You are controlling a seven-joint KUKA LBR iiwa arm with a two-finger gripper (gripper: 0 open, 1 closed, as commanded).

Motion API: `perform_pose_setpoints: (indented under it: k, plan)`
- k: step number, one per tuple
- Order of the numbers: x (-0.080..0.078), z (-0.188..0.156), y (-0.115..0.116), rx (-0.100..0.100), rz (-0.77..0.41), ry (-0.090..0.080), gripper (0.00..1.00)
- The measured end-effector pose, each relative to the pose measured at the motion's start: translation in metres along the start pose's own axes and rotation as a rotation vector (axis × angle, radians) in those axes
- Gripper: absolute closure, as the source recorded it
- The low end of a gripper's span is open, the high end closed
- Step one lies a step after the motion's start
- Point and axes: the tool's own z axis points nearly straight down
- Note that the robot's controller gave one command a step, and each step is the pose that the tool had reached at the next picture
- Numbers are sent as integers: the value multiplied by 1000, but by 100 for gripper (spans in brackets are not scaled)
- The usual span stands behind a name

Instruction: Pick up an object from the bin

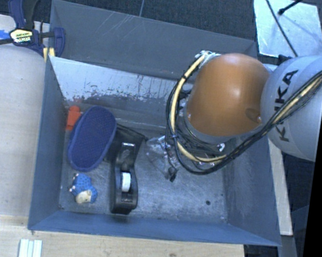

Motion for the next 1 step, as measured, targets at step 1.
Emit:
perform_pose_setpoints:
  k: [1]
  plan:
    - [15,47,32,-7,59,11,100]
